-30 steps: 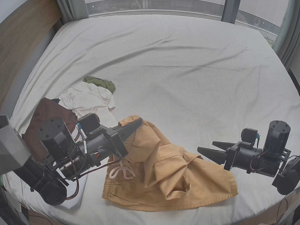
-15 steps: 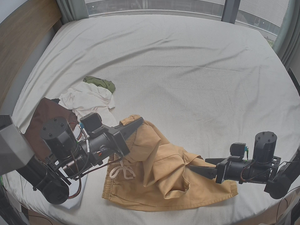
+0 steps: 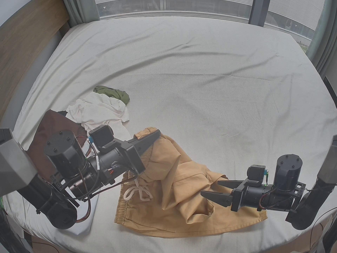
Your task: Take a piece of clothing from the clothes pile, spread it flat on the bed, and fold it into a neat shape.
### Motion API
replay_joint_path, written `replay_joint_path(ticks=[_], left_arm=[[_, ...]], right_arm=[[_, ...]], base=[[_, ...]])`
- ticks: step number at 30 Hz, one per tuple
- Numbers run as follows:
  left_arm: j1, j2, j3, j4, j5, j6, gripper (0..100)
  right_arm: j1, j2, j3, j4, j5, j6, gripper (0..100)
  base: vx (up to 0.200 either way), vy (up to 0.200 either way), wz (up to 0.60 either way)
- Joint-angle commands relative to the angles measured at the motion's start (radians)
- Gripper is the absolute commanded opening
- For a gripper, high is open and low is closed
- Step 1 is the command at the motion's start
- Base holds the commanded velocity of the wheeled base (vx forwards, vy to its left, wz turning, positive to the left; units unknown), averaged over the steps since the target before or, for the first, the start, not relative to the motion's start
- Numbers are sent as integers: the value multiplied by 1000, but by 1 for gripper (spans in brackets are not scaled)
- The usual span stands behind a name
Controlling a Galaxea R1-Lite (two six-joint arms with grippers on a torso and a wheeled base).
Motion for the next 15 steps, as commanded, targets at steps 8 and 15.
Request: replay_joint_path(ticks=[8,15], left_arm=[[23,-46,-26,-1,6,-5,0],[36,-41,-36,-1,6,-5,0]], right_arm=[[33,115,14,-115,-2,32,100],[22,108,16,-115,-5,32,100]], base=[[0,0,0],[0,0,0]])
